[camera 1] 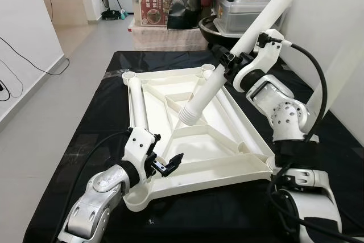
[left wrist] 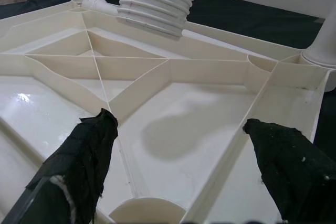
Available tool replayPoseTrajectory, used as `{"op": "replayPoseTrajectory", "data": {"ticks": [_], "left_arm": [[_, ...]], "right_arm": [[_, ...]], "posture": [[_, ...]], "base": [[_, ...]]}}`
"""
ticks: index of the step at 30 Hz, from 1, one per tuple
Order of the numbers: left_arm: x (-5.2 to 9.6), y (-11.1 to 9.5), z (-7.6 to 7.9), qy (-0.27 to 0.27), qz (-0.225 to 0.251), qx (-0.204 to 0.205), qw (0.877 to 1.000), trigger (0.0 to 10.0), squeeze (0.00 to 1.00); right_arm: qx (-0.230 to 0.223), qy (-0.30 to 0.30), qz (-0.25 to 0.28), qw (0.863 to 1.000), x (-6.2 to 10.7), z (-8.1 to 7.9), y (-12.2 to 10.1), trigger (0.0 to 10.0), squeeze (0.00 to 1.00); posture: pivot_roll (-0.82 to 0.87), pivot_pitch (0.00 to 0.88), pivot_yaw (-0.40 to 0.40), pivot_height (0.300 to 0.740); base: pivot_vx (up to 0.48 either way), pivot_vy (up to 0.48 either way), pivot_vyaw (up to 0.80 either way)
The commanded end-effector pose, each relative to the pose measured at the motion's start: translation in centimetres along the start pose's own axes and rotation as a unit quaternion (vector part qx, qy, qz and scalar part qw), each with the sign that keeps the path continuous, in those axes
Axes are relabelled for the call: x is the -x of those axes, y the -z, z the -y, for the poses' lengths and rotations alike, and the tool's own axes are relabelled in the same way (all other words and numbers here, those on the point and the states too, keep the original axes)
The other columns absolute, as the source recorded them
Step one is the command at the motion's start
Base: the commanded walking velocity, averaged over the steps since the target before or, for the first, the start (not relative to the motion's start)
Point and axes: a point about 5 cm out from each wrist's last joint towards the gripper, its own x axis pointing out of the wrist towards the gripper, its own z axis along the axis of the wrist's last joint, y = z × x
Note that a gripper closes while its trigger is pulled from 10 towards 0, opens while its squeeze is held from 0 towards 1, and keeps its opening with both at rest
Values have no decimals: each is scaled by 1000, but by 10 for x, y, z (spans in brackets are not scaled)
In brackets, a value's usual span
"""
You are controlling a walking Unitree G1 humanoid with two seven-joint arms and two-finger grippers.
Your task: Building children table
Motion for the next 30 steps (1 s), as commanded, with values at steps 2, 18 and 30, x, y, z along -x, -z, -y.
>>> {"op": "replayPoseTrajectory", "data": {"ticks": [2, 18, 30], "left_arm": [[1, 4, 0, 2, -8, 8, 1000, 10000, 0], [4, 10, 4, -2, -11, 35, 999, 10000, 0], [4, 14, 4, -15, -11, 51, 999, 10000, 0]], "right_arm": [[11, -14, 7, 1000, 1, -4, -2, 0, 0], [50, -94, -8, 994, 10, -19, 9, 0, 0], [42, -92, 1, 995, 16, -20, 13, 0, 0]], "posture": [[-59, 0, -39, 740], [-54, 0, -44, 740], [-56, 0, -42, 740]], "base": [[0, 0, 0], [0, 0, 0], [0, 0, 0]]}}
